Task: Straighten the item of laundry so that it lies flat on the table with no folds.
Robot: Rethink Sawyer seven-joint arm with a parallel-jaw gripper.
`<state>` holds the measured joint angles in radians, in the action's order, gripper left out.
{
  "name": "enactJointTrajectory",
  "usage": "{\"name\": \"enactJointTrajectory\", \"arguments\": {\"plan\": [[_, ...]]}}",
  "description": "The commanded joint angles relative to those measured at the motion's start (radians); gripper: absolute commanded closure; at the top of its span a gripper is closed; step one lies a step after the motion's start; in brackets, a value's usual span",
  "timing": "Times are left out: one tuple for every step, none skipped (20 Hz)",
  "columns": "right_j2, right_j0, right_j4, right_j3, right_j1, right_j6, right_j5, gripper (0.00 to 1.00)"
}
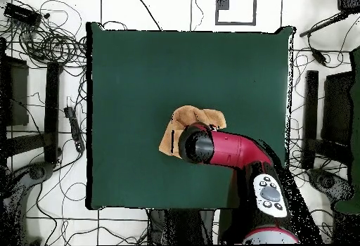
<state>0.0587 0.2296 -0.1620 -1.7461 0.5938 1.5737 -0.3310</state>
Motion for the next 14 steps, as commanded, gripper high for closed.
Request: {"name": "enactJointTrajectory", "arguments": {"plan": [[-0.075, -0.016, -0.027, -0.070, -0.085, 0.140, 0.082, 0.00], [-0.080, -0.013, -0.029, -0.066, -0.098, 0.136, 0.087, 0.00], [-0.084, -0.011, -0.026, -0.062, -0.113, 0.140, 0.099, 0.00], [-0.084, -0.011, -0.023, -0.058, -0.130, 0.150, 0.119, 0.00], [-0.080, -0.014, -0.019, -0.049, -0.149, 0.162, 0.141, 0.00], [-0.077, -0.016, -0.015, -0.040, -0.169, 0.172, 0.162, 0.00], [-0.072, -0.019, -0.009, -0.031, -0.187, 0.182, 0.181, 0.00], [-0.064, -0.025, -0.003, -0.022, -0.202, 0.191, 0.191, 0.00], [-0.060, -0.029, 0.001, -0.016, -0.212, 0.194, 0.196, 0.00], [-0.059, -0.030, 0.001, -0.012, -0.219, 0.190, 0.205, 0.00], [-0.064, -0.026, 0.003, -0.012, -0.226, 0.189, 0.216, 0.00], [-0.069, -0.022, 0.004, -0.012, -0.232, 0.188, 0.228, 0.00], [-0.067, -0.023, 0.008, -0.012, -0.238, 0.194, 0.244, 0.00], [-0.068, -0.021, 0.011, -0.011, -0.244, 0.193, 0.248, 0.00]]}}
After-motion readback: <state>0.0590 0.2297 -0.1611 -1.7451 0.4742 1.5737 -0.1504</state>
